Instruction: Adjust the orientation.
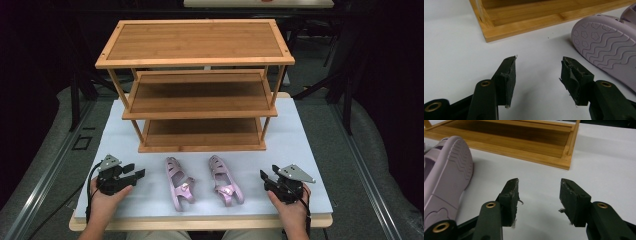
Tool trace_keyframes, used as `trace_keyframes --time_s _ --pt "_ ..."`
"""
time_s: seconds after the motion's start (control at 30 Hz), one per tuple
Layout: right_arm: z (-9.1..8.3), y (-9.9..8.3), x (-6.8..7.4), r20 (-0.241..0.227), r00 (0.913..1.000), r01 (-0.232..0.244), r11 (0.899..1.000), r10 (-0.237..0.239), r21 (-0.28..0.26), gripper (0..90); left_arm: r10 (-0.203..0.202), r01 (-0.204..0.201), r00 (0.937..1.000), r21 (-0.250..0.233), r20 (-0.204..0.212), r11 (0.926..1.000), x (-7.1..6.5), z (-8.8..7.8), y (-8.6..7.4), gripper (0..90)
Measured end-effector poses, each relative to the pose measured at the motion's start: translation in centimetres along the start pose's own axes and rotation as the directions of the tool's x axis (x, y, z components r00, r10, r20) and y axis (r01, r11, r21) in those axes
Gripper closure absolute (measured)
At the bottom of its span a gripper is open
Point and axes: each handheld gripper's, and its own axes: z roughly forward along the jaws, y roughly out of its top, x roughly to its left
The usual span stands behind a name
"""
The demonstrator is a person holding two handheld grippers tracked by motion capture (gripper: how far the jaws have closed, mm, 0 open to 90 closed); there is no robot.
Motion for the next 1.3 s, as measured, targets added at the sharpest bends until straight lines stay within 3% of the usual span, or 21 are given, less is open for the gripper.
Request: trace_keyframes --time_s 0.07,0.23,0.5,0.57,0.6,0.67,0.7,0.73,0.8,0.9,1.0,1.3 --pt "0.0 -0.3 -0.1 0.020 0.9995 -0.026 1.000 0.026 -0.014 49.3 -0.001 0.001 0.9999 -0.009 -0.015 1.0000 -0.1 -0.2 0.0 47.0" --pt "0.0 -0.7 -0.4 0.020 0.9992 -0.035 0.999 0.035 -0.013 50.8 0.007 -0.008 0.9997 -0.017 -0.025 0.9998 -0.4 -0.4 0.0 50.3" --pt "0.5 -1.0 -0.7 0.004 0.9989 -0.046 0.999 0.046 -0.014 55.0 -0.012 0.012 0.9999 -0.005 -0.005 0.9999 -0.8 -0.4 0.0 58.3" --pt "0.4 -0.9 -0.7 0.005 0.9990 -0.044 0.999 0.044 -0.004 55.2 -0.003 0.003 1.0000 0.011 -0.003 0.9999 -1.0 -0.5 0.0 62.2" --pt "0.5 -1.0 -0.8 0.004 0.9987 -0.051 0.999 0.051 -0.001 55.2 0.003 -0.003 1.0000 0.021 0.004 0.9998 -1.2 -0.4 0.1 69.4" --pt "0.5 -1.0 -0.8 0.005 0.9986 -0.053 0.999 0.053 -0.008 55.3 0.013 -0.013 0.9999 0.031 0.010 0.9994 -1.4 -0.5 0.2 71.4" --pt "0.4 -1.0 -0.8 0.007 0.9984 -0.055 0.998 0.055 -0.013 55.7 0.021 -0.022 0.9996 0.031 0.017 0.9993 -1.5 -0.6 0.3 79.2" --pt "0.4 -1.0 -0.8 0.007 0.9984 -0.055 0.998 0.055 -0.013 55.7 0.025 -0.026 0.9995 0.030 0.019 0.9992 -1.7 -0.6 0.4 79.2" --pt "0.2 -0.9 -0.9 0.013 0.9984 -0.054 0.999 0.054 -0.008 56.4 0.039 -0.040 0.9987 0.021 0.032 0.9990 -2.1 -0.9 0.6 87.8" --pt "0.2 -0.9 -0.8 0.009 0.9982 -0.059 0.998 0.059 -0.016 56.4 0.057 -0.057 0.9966 0.004 0.060 0.9984 -2.9 -1.1 1.1 90.0" --pt "0.2 -0.9 -0.8 0.010 0.9984 -0.056 0.998 0.056 -0.012 56.4 0.100 -0.099 0.9909 -0.009 0.090 0.9950 -4.2 -1.1 1.8 90.0" --pt "-0.2 -0.8 -0.6 0.015 0.9974 -0.070 0.997 0.070 -0.041 56.4 0.166 -0.163 0.9790 -0.036 0.119 0.9860 -6.6 -0.2 4.1 90.0"
